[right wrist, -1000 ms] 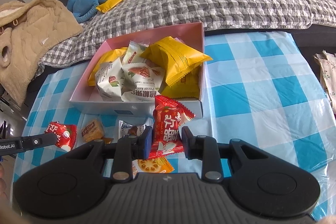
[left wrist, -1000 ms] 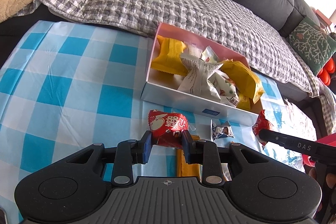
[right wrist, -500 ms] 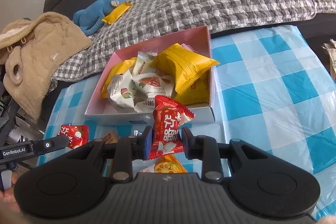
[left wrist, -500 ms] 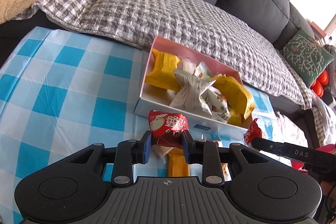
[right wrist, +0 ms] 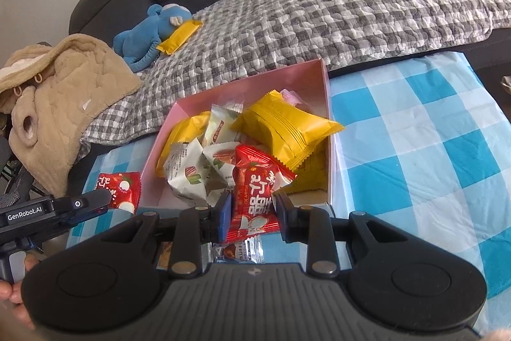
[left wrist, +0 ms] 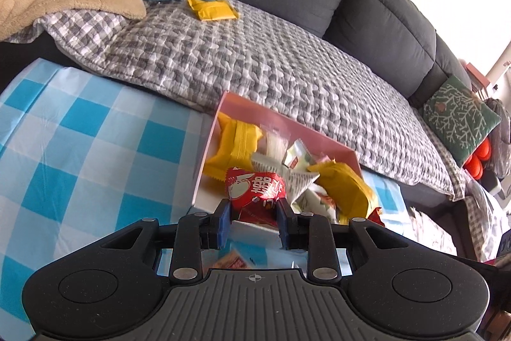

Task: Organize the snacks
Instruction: 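Carry both red packets into the pink box and open both tools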

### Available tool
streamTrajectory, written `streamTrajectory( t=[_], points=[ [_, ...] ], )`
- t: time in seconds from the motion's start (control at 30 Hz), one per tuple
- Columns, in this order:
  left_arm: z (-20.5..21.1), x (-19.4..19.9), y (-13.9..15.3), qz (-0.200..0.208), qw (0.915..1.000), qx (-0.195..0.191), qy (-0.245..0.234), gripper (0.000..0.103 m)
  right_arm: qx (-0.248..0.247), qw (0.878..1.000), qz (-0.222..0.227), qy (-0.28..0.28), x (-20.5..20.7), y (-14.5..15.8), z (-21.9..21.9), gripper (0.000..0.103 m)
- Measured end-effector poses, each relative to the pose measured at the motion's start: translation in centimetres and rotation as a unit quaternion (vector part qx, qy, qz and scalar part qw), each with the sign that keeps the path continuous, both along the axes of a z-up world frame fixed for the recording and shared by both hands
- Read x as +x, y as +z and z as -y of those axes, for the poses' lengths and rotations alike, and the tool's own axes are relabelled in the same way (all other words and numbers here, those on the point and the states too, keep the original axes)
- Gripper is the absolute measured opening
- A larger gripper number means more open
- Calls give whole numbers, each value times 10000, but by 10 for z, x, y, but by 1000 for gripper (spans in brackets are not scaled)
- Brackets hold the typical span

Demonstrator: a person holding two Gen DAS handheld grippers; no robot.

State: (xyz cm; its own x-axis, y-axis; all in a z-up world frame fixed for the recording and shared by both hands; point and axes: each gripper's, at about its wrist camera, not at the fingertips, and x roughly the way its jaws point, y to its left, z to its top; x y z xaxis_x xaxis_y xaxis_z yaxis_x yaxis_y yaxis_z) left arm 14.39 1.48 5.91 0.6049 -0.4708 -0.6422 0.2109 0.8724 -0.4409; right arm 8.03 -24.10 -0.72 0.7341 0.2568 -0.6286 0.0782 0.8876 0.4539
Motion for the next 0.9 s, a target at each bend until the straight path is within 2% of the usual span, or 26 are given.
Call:
streamTrajectory(
  t=[0.33, 0.5, 0.77, 0.9],
  points=[
    [18, 15, -9, 73, 9998, 155, -44, 27, -67, 9998, 137, 119, 19, 0, -8, 27],
    [17, 20, -14, 68, 9998, 187, 6, 27, -365, 9991, 148, 171, 30, -2, -17, 27],
    [16, 29, -24, -20, 9998, 210, 15, 28, -443, 9988, 171, 154, 32, -3, -18, 27],
    [21, 29, -26, -54, 9994, 342, -84, 29, -489, 9986, 163, 99, 32, -4, -16, 31]
  ],
)
